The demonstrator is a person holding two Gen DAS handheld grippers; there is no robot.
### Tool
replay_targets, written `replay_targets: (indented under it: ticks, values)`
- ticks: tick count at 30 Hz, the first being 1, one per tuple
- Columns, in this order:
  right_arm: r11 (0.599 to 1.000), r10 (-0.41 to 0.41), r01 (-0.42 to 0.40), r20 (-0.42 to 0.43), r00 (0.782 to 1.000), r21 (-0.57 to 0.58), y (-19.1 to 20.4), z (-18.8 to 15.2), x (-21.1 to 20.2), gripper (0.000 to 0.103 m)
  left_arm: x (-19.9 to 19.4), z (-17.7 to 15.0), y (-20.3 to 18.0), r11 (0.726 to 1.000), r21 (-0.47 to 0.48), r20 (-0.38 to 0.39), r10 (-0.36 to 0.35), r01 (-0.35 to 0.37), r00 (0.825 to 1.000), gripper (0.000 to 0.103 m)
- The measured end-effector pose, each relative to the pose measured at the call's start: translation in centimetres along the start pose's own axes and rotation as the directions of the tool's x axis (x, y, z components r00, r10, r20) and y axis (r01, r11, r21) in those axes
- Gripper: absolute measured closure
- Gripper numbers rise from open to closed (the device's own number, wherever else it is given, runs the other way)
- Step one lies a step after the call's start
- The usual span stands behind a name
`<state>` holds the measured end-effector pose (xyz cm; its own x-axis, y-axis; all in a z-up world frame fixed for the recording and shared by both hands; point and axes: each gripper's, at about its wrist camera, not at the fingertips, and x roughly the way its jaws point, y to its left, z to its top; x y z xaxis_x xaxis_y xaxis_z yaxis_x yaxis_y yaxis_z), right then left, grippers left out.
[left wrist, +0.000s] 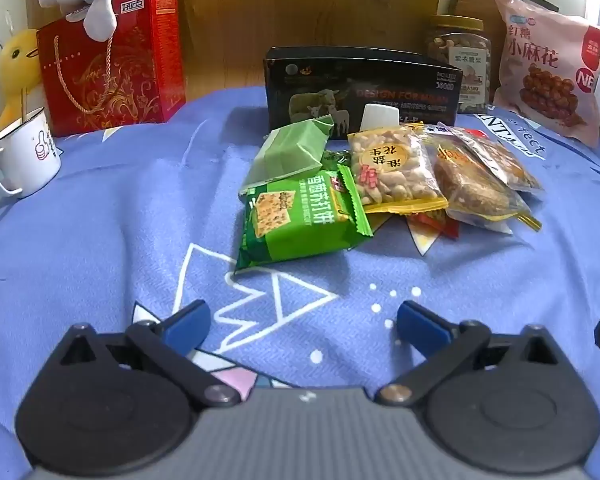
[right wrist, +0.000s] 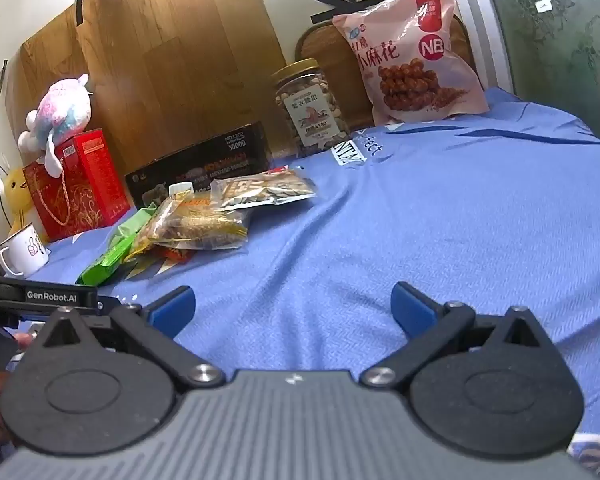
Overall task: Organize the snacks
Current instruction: 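Move the left tool toward the pile of snack packets, then grasp a small sesame snack packet with the left tool, drop it into the black box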
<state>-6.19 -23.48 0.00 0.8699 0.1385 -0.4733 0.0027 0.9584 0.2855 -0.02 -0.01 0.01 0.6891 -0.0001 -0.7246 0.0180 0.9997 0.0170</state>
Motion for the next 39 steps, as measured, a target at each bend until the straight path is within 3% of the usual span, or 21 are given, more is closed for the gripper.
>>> replay_targets:
  ticks: [9,13,19,23,25,26,30,34,36,39]
  values:
    - [1.000,-0.001,0.001,0.001,1.000,-0.008,0.2,-0.4,0.1,0.000,-0.2,-0.1,-0.8,1.000,0.012,0.017,-0.009,0.009,1.000,0.000]
    - [0.999,0.005,-0.006,-0.019,1.000,-0.042,0.3,-0.3,0.4,0.000,-1.3,-2.2,0.2,0.995,0.074,0.109,-0.068,0.060,0.992,0.000]
    - [0.988,-0.028,0.027,-0.007,1.000,-0.154,1.3,-1.4,0.3,0.000,-1.3,-2.0,0.4,0.992,0.090,0.108,-0.095,0.086,0.990,0.000]
    - [0.975,-0.039,0.032,-0.026,0.999,-0.221,1.8,-1.4,0.2,0.003,-2.3,-2.2,1.7,0.987,0.057,0.126,-0.158,0.151,0.979,0.000]
    - [0.969,0.003,-0.018,-0.062,0.998,-0.248,2.0,-0.4,-0.2,0.032,-3.9,-2.0,2.9,0.986,0.028,0.180,-0.167,0.165,0.969,0.000]
    - [0.959,0.015,-0.033,-0.066,0.998,-0.280,2.1,0.2,-0.4,0.036,-4.7,-1.6,3.4,0.985,0.029,0.203,-0.170,0.168,0.964,0.000]
    - [0.928,0.070,-0.089,-0.063,0.996,-0.363,2.4,2.6,-0.2,0.039,-6.7,1.4,5.3,0.968,0.021,0.234,-0.249,0.252,0.940,0.008]
    - [0.906,0.144,-0.188,-0.140,0.980,-0.379,2.5,4.5,2.6,0.043,-4.4,5.4,4.8,0.917,-0.039,0.144,-0.388,0.397,0.910,0.027]
    - [0.895,0.174,-0.234,-0.187,0.967,-0.379,2.6,5.0,4.3,0.043,-2.9,7.4,3.6,0.887,-0.043,0.112,-0.453,0.460,0.884,0.038]
    - [0.891,0.217,-0.295,-0.248,0.944,-0.344,2.2,6.5,6.9,0.043,-0.7,8.7,0.6,0.863,-0.010,0.070,-0.504,0.506,0.861,0.042]
